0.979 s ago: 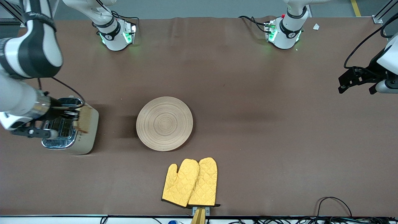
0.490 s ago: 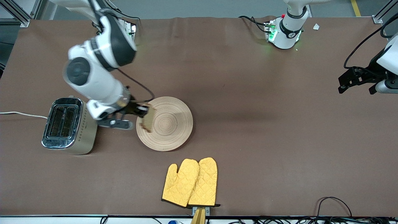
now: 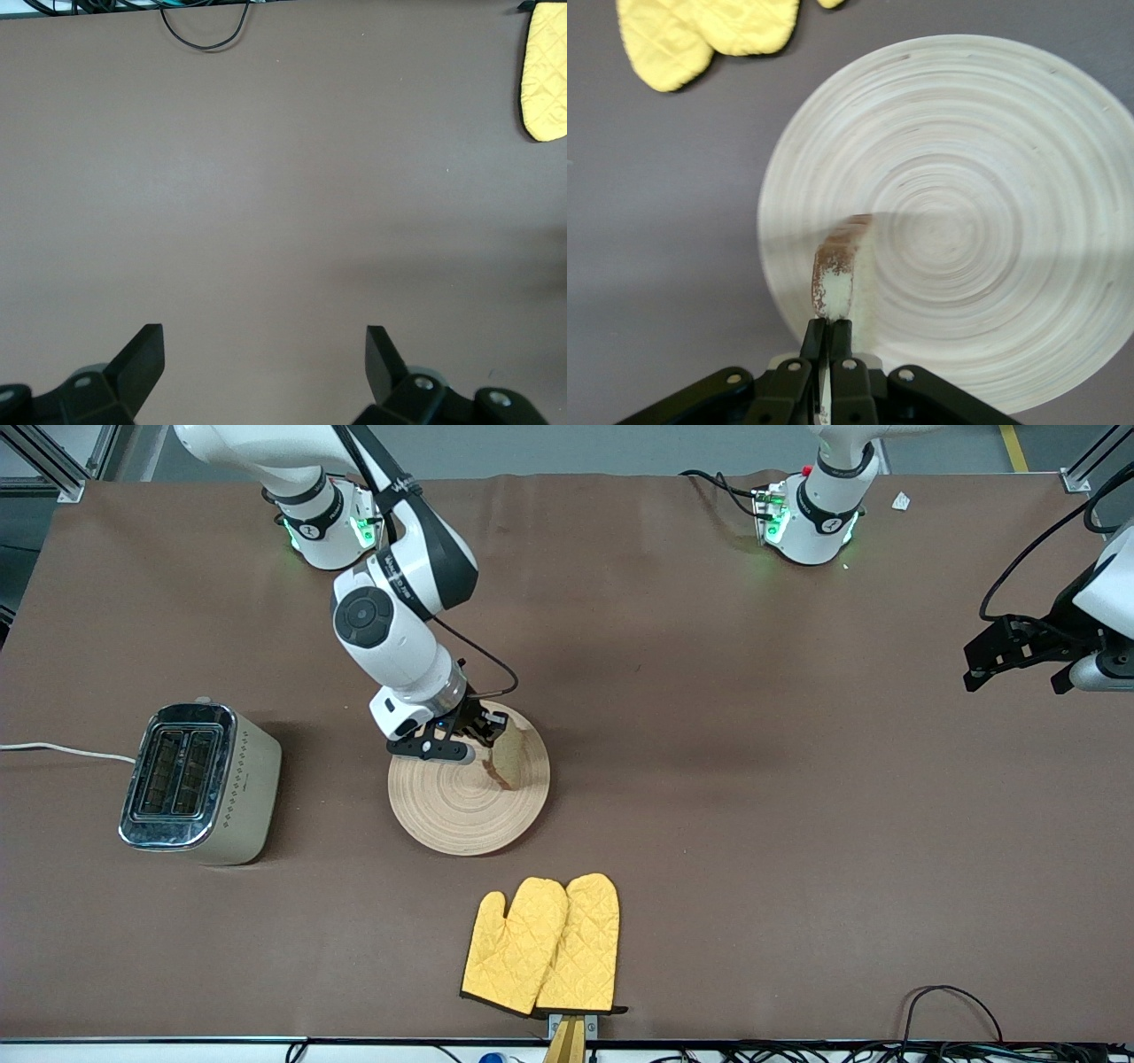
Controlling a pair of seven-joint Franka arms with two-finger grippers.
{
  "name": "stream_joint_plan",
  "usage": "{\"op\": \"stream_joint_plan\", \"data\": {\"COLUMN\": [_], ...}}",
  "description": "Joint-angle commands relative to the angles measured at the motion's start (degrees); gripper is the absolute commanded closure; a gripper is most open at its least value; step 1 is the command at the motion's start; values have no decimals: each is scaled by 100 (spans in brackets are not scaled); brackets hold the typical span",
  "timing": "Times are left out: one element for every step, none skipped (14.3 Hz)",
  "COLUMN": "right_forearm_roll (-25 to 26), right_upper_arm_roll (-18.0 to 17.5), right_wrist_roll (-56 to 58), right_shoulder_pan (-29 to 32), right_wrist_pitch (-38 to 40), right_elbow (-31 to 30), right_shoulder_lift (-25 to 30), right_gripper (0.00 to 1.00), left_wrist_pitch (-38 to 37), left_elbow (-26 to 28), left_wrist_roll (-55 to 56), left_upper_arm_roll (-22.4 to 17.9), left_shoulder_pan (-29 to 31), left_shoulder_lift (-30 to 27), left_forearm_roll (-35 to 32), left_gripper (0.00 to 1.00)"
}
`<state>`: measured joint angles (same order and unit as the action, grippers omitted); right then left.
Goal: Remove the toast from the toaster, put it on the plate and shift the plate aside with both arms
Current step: 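Carry the bread with the right gripper onto the wooden plate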
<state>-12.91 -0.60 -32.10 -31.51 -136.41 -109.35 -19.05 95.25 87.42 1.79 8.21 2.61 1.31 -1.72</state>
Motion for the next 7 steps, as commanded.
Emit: {"op": "stream_joint_plan", "data": {"right_forearm_roll": [7,182,419,717,868,870,870], "right_upper_arm_roll": [16,33,34,42,42,42,34], "right_wrist_roll": [668,757,757,757,740,705,670], "right_shoulder_pan": [276,390,452,496,610,628,585], "right_wrist_pitch": [-53,-53,-35,-35,-44,-35,-27], "right_elbow": [-279,-332,-359,-394,-429,-447,-438], "right_shoulder_lift": [94,103,94,86,77,68,77], "right_gripper": [100,100,99,98,100,100,100], "left_wrist_pitch": [-24,-24,-42,-94,-156,-278,-357], "left_elbow": [-94,-94,-76,-41,20,108,187], "left_wrist_roll": [-100,-100,-100,-100,-118,-118,-118], "left_upper_arm_roll": [14,14,14,14,14,22,23], "left_shoulder_pan": [12,12,12,12,12,12,12], "left_shoulder_lift": [36,36,36,45,45,54,71], "left_forearm_roll": [-39,-47,-47,-47,-39,-4,188], "left_gripper": [0,0,0,0,0,0,0]}}
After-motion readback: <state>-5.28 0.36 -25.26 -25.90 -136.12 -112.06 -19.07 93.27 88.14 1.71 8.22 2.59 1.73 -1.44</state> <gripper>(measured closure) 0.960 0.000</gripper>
